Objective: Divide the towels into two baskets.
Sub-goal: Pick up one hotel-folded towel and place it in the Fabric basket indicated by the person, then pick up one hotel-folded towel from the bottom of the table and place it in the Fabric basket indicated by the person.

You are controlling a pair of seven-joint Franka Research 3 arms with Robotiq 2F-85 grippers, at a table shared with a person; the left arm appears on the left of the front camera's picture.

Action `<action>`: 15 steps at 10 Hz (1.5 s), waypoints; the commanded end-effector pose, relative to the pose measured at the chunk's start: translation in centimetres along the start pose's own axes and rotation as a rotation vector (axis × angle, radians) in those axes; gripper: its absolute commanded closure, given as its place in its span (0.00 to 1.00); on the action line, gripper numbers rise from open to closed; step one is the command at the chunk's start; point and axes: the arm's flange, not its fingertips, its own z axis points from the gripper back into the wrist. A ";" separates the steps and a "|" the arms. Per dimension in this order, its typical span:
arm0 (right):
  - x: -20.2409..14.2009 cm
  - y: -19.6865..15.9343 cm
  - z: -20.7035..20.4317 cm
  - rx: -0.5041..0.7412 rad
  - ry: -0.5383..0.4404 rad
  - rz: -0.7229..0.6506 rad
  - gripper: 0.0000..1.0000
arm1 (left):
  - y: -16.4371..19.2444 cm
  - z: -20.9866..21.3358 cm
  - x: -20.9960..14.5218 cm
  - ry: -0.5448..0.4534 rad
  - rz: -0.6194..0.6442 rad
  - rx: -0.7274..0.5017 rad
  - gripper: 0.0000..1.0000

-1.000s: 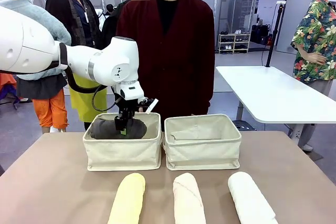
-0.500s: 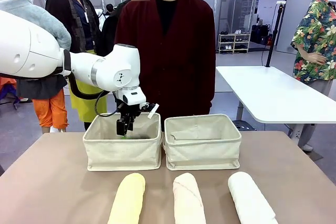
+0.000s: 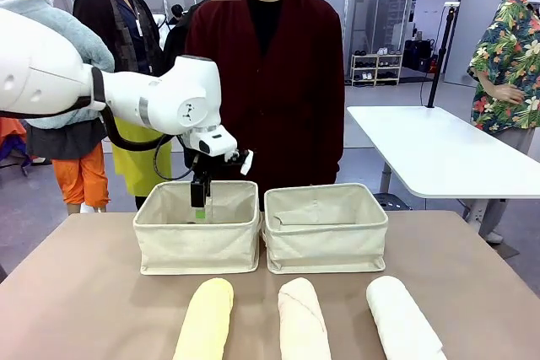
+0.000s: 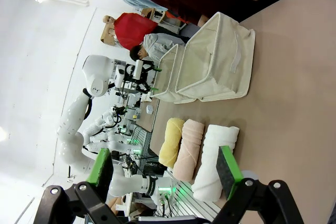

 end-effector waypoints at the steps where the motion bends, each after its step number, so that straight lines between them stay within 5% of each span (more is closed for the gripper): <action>1: -0.1 0.4 0.2 0.004 0.001 0.003 0.00 | 0.9 -1.6 0.7 0.015 -0.062 -0.009 0.00; 9: -0.1 0.4 0.2 0.004 0.001 0.003 0.00 | 0.7 -2.0 1.0 0.010 -0.041 -0.017 0.00; 10: -0.1 0.4 0.2 0.004 0.001 0.003 0.00 | 1.2 2.1 0.1 -0.062 0.145 -0.191 0.00; 12: -0.1 0.4 0.2 0.004 0.001 0.003 0.00 | -1.0 8.4 -3.0 -0.215 0.190 -0.186 0.00; 13: -0.1 0.4 0.2 0.004 0.001 0.003 0.00 | -2.4 10.4 -5.9 -0.241 0.250 -0.191 0.00; 15: -0.1 0.4 0.2 0.004 0.001 0.003 0.00 | -6.4 10.7 -13.5 -0.448 0.424 -0.362 0.00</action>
